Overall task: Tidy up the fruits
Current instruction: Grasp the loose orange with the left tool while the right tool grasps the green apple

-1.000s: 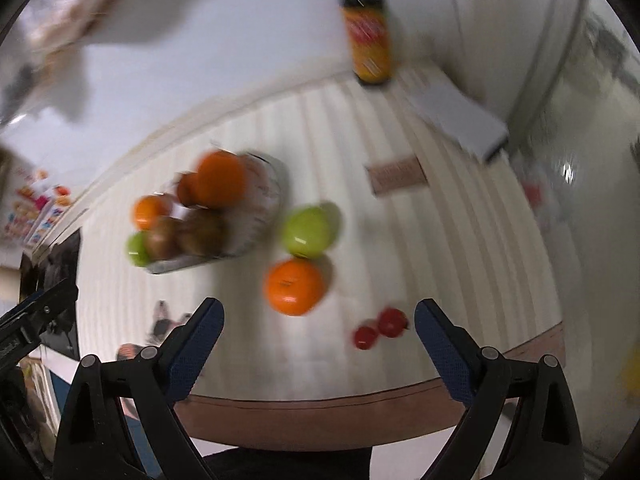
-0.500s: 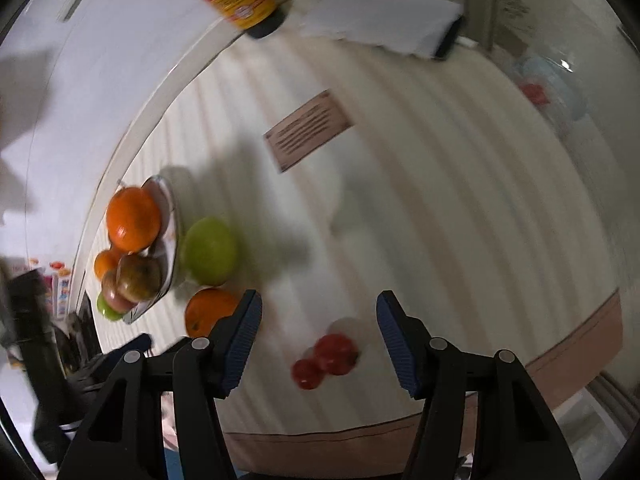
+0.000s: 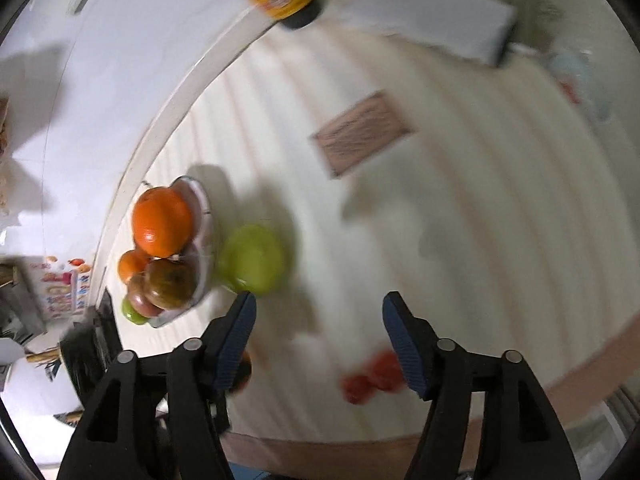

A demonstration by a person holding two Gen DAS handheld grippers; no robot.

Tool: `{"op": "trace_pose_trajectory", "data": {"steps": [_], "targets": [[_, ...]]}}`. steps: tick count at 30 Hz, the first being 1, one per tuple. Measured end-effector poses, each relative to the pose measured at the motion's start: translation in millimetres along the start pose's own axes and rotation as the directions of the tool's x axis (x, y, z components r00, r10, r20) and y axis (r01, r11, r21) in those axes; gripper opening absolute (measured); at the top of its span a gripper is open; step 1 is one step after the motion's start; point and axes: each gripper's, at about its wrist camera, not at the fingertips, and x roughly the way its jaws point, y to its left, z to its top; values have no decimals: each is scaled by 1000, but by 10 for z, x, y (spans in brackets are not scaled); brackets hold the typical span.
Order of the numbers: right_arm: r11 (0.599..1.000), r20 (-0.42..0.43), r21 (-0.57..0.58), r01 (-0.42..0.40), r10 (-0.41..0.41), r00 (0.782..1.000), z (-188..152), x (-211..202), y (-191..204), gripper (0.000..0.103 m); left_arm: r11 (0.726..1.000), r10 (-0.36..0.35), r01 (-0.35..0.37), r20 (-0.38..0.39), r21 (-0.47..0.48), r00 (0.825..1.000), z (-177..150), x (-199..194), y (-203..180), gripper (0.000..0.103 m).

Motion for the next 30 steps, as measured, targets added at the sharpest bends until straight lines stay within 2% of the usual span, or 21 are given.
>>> {"op": "trace_pose_trajectory", "data": {"steps": [4,6,8,10,14,17,23,27,30], "targets": [[1000,-58,-6,-18,18,998,120,412,237,70,995,28,-28,4,-93,1000,-129,-70,441,61],[1000,-65,-21,13,-15,998,126,558,303,69,990,38,-38,-1,-136,999,-172,-53,602,61],[999,-59,-46,20,-22,998,105,636,356,58,983,27,-28,-9,-184,1000,-211,-17,740,61],[990,-63,-114,80,-88,994,25,626,455,58,976,17,-18,-6,-215,1000,-246,9,827,61],[968,-150,-240,76,-115,982,-255,649,595,58,967,-23,21,-6,-255,1000,-334,57,1045,61],[946,-171,-308,103,-161,972,-459,727,646,58,968,-27,27,2,-249,1000,-355,21,1109,61],[954,-151,-286,96,-144,978,-570,731,651,58,968,-27,27,4,-249,1000,-294,-46,1168,61],[954,-112,-291,71,-108,988,-544,616,765,58,967,-51,58,33,-247,998,-134,-167,1139,61],[954,-73,-299,38,-63,995,-421,466,926,58,960,-88,107,84,-257,993,-51,-459,1184,61]]}}
